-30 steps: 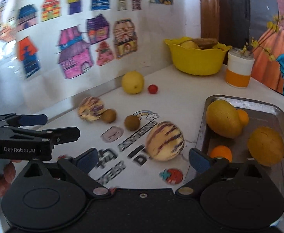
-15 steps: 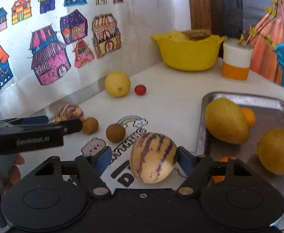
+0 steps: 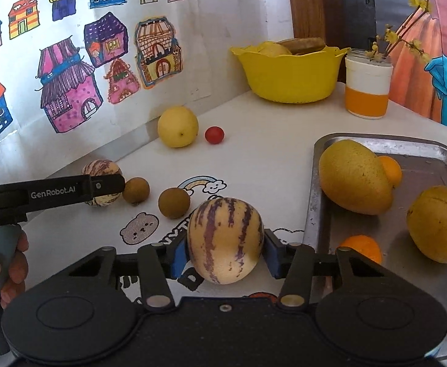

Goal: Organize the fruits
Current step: 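Close the left tool on a striped pepino melon while the right tool approaches another, then lift the pepino with the left tool while the right tool grasps the second pepino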

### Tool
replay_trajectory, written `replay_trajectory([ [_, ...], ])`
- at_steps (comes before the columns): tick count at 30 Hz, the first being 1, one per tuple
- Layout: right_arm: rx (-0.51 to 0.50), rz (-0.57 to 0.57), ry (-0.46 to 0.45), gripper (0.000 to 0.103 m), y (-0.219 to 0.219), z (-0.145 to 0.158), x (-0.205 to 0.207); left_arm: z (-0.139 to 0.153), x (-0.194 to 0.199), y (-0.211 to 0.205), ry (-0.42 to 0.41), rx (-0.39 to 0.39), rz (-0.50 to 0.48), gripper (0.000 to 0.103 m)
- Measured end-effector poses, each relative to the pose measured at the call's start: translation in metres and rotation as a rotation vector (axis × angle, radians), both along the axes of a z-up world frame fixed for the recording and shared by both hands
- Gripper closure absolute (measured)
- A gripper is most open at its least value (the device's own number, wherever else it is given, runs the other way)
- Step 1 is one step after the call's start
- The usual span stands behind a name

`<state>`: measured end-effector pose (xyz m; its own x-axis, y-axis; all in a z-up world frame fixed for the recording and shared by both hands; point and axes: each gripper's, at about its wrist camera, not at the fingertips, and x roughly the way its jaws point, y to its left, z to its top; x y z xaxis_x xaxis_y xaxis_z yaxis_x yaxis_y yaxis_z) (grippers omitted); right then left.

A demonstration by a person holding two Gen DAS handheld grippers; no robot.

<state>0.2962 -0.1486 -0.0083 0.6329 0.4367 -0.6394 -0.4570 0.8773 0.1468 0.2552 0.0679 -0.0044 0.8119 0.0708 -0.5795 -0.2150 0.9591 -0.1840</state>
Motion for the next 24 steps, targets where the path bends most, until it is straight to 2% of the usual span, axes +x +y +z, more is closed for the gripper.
replay_trajectory([
  [4, 0.017, 0.008, 0.014, 0.051, -0.001, 0.001, -0.004, 0.002, -0.007, -0.004, 0.007, -0.001, -0.015, 0.047],
  [14, 0.059, 0.024, 0.039, 0.052, -0.015, 0.006, -0.030, 0.012, -0.038, -0.040, 0.022, -0.054, -0.127, 0.048],
  [19, 0.093, -0.018, -0.006, 0.052, -0.042, 0.019, -0.050, 0.023, -0.040, -0.070, -0.001, -0.076, -0.185, 0.048],
  [24, 0.074, -0.097, -0.055, 0.052, -0.079, 0.028, -0.066, 0.029, -0.036, -0.105, -0.021, -0.109, -0.244, 0.048],
])
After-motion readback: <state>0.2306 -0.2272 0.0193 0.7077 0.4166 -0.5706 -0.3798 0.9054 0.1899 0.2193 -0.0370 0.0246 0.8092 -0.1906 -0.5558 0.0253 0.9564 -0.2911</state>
